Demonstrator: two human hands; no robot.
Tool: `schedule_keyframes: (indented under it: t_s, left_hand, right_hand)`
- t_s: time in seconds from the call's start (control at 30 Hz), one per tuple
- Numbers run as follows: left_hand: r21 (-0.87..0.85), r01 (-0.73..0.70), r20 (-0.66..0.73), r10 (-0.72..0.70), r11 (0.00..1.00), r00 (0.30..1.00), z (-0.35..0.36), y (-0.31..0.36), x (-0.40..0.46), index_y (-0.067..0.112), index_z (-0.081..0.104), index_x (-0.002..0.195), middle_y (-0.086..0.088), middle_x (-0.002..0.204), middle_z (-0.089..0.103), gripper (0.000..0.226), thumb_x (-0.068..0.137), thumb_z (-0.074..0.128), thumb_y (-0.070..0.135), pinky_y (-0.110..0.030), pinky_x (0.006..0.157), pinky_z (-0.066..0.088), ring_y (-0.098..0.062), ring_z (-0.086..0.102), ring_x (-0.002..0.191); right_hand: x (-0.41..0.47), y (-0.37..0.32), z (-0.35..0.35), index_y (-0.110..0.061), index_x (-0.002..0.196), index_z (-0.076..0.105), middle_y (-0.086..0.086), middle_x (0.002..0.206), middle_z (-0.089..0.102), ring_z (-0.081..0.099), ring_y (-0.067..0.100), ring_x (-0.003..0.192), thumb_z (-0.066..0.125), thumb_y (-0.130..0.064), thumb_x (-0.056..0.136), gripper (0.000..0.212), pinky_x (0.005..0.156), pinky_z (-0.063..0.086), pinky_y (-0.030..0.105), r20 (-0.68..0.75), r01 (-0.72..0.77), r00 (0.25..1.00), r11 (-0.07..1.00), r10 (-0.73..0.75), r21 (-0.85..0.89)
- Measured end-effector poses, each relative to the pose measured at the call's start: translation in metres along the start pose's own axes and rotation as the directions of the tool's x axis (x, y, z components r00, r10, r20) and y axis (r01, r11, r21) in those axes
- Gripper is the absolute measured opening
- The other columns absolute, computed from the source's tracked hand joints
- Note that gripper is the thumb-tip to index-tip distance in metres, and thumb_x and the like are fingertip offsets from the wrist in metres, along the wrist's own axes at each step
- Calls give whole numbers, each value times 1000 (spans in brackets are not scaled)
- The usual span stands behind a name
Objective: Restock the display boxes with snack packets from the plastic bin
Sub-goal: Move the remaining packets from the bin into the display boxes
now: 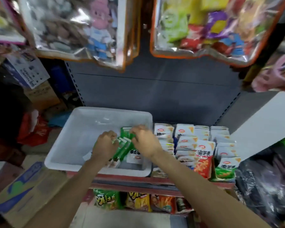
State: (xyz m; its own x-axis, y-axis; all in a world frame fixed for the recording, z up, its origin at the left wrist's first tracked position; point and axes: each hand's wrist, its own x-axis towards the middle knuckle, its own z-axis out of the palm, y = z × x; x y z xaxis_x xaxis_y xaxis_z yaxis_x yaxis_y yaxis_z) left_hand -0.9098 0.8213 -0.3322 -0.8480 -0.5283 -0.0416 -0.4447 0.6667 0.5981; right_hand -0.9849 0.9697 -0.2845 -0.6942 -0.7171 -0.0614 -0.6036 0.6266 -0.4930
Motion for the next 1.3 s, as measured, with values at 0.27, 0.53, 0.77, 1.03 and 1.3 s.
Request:
schedule_keyframes:
  t_s: [0.27, 0.53, 0.77, 1.03, 1.3]
  left_hand:
    - [395, 24, 405, -198, 918, 893, -11, -80, 25, 0, 51, 121, -22, 119, 53, 50, 84, 65, 32, -39, 88, 48, -35, 55, 107]
    - [560, -20, 414, -259, 828, 873, -7, -92, 27, 6, 53, 124, -15, 117, 55, 58, 78, 75, 34, -35, 89, 50, -29, 58, 107]
    - [643, -26, 350, -263, 765, 899, -6, -88, 33, 9, 55, 120, -10, 120, 60, 49, 82, 71, 34, -38, 93, 48, -26, 58, 111]
    - [415, 218, 322, -367, 883, 873, -11, -97, 33, 4, 46, 117, -16, 116, 56, 66, 73, 77, 42, -40, 89, 49, -32, 56, 106]
    - [-291, 336, 253, -266, 896, 930, -42, -84, 19, 11, 51, 67, -3, 65, 49, 29, 95, 53, 17, -23, 55, 36, -14, 47, 61]
  right_hand:
    - [37, -34, 100, -9, 141, 35, 16, 141, 39, 37, 33, 132, 46, -11, 94, 49, 108, 36, 39, 354, -175, 918, 983, 181, -49]
    - [43, -29, 118, -14, 142, 37, 3, 149, 29, 30, 29, 138, 53, -13, 91, 54, 114, 29, 43, 437, -199, 866, 970, 241, -141]
    - [47, -30, 117, -17, 146, 30, 0, 153, 24, 31, 28, 138, 49, -12, 92, 58, 110, 33, 38, 462, -231, 842, 960, 280, -162]
    - [50, -31, 111, -14, 142, 38, 2, 138, 40, 43, 26, 128, 48, -9, 92, 51, 103, 38, 33, 487, -205, 833, 964, 263, -171]
    - [48, -33, 83, -21, 150, 16, 7, 151, 32, 40, 23, 132, 64, -15, 87, 80, 111, 34, 34, 347, -238, 918, 967, 193, 91]
